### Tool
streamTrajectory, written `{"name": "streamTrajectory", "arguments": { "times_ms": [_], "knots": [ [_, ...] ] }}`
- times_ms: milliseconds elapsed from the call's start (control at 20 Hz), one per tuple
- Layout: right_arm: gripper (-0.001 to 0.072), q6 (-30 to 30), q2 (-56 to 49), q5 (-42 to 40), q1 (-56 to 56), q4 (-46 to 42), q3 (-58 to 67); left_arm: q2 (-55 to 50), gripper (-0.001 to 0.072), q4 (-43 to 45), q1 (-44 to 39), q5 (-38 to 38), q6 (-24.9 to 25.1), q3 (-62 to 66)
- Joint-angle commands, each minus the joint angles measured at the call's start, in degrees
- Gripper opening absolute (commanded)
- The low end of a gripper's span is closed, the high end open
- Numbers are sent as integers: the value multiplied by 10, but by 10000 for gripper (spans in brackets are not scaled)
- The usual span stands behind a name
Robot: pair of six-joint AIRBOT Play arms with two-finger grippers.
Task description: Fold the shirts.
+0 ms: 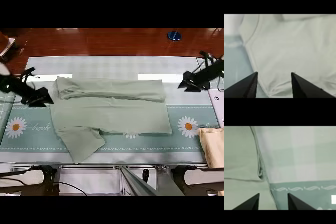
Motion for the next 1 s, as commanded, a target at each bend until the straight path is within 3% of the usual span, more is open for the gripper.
{"name": "streamTrajectory", "arguments": {
  "times_ms": [0, 150, 350, 550, 750, 850, 900, 950],
  "knots": [
    [411, -70, 182, -155, -40, 82, -265, 141, 509, -124, 97, 122, 29, -223],
    [411, -122, 262, -184, -101, 203, -430, 194, 509, -193, 164, 122, 47, -352],
    [411, -147, 274, -134, -120, 228, -469, 190, 509, -181, 154, 57, 85, -387],
    [411, -150, 274, -110, -120, 234, -469, 186, 509, -117, 103, 61, 44, -388],
    [410, -151, 274, -102, -120, 234, -469, 176, 508, -122, 37, 117, 19, -408],
    [410, -151, 274, -101, -120, 234, -469, 172, 506, -165, 10, 164, 18, -419],
    [410, -151, 274, -102, -120, 233, -469, 172, 499, -185, -3, 184, 18, -421],
    [410, -151, 274, -113, -123, 232, -469, 171, 379, -195, -19, 196, 18, -420]
  ]
}}
